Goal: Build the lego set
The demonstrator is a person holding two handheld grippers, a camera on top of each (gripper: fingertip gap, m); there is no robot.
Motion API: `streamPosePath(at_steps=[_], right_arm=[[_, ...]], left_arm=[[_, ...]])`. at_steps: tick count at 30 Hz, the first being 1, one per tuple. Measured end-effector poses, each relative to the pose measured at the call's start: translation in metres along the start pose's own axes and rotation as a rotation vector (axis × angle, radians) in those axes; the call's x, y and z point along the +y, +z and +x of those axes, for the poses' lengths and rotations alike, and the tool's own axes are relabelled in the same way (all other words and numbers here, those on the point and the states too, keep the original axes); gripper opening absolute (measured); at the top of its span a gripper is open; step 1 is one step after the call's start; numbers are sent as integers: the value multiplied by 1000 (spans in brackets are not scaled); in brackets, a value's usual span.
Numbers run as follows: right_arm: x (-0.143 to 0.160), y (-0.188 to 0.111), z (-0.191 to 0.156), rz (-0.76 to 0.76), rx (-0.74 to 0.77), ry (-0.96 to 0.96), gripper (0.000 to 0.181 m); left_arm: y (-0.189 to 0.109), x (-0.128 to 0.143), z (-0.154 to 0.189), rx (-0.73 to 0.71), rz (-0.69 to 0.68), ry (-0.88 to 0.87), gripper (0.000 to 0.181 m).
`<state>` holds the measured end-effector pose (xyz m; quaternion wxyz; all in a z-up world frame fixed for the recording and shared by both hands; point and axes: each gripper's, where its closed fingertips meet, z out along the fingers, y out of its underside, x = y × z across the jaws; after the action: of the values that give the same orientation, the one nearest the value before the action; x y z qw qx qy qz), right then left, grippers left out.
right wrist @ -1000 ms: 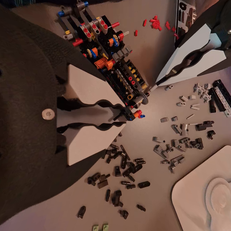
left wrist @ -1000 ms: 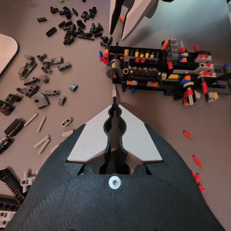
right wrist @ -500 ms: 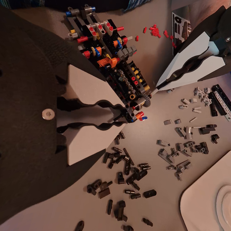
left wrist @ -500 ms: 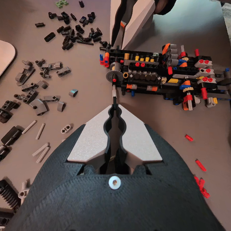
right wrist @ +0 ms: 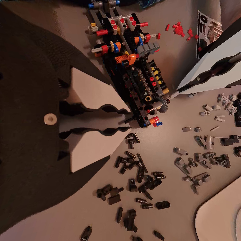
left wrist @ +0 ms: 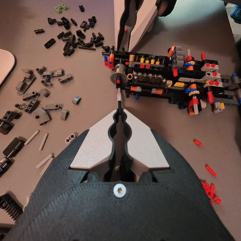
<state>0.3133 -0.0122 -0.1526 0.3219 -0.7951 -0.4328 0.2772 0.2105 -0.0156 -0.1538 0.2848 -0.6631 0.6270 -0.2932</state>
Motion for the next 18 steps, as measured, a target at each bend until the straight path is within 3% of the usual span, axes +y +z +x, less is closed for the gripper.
streamPosePath(at_steps=[18], right_arm=[[0, 11, 0, -46, -33, -8, 11]], left_arm=[[-2, -9, -6, 44, 56, 17, 3]])
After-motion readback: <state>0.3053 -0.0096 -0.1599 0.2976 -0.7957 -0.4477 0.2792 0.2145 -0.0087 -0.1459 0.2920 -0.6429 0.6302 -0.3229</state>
